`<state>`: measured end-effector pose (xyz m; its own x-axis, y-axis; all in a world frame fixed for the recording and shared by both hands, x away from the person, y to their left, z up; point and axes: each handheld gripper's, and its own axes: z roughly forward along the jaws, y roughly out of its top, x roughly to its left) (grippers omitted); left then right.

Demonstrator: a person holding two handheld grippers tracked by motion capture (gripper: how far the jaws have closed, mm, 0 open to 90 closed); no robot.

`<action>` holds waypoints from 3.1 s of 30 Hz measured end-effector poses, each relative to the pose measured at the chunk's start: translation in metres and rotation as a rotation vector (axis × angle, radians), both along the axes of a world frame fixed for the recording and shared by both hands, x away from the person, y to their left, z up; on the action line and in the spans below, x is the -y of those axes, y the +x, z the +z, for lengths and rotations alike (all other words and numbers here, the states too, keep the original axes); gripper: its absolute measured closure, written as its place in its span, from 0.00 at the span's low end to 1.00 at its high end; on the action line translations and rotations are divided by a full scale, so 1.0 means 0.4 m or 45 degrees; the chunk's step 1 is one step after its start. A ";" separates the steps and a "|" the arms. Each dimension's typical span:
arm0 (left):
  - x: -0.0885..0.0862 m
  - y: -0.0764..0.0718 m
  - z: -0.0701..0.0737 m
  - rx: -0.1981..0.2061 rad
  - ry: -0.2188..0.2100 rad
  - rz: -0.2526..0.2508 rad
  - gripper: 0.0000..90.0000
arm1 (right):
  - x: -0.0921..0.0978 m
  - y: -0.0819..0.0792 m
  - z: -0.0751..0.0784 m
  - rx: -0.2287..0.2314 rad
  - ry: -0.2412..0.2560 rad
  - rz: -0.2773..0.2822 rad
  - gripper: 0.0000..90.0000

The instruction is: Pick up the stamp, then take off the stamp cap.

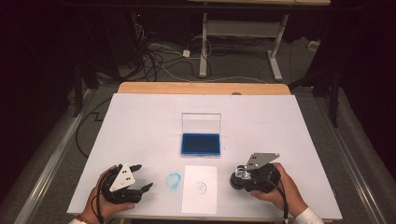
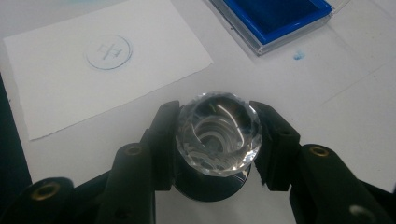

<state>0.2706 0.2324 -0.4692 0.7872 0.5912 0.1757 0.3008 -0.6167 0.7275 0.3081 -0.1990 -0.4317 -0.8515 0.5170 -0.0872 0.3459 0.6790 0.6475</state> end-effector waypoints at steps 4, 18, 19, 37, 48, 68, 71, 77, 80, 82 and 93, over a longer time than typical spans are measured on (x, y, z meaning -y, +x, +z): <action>0.000 0.000 0.000 0.000 0.001 -0.002 0.30 | 0.000 -0.001 0.000 0.004 0.000 0.000 0.63; 0.001 0.001 -0.001 -0.004 0.008 0.001 0.30 | 0.004 -0.005 0.014 0.022 0.011 -0.004 0.63; 0.002 0.001 -0.001 -0.004 0.008 0.001 0.30 | 0.005 -0.005 0.016 0.020 0.011 -0.010 0.63; -0.002 0.002 -0.001 -0.004 -0.007 0.002 0.30 | 0.001 -0.007 0.049 0.071 0.044 -0.003 0.63; -0.007 0.012 -0.008 -0.017 -0.013 0.007 0.30 | -0.006 0.011 0.080 0.115 0.090 -0.009 0.63; 0.004 0.008 -0.005 -0.005 -0.011 -0.004 0.30 | -0.074 0.028 0.135 0.197 0.174 0.024 0.63; 0.010 0.015 -0.002 -0.010 -0.037 -0.002 0.29 | -0.084 0.029 0.144 0.204 0.193 0.035 0.63; 0.048 0.044 0.009 -0.005 -0.098 -0.019 0.27 | -0.112 0.040 0.160 0.216 0.242 0.052 0.63; 0.071 0.054 0.014 -0.014 -0.126 -0.028 0.27 | -0.131 0.044 0.163 0.219 0.260 0.071 0.63; 0.091 0.060 0.020 -0.021 -0.147 -0.037 0.27 | -0.142 0.047 0.164 0.214 0.276 0.080 0.63; 0.227 0.058 0.064 0.055 -0.216 -0.152 0.26 | -0.203 0.031 0.184 0.224 0.410 0.145 0.63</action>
<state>0.2939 0.1417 -0.4436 0.8472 0.5182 0.1167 0.1990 -0.5134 0.8348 0.3206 -0.1178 -0.3581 -0.8917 0.4444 -0.0856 0.1446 0.4589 0.8766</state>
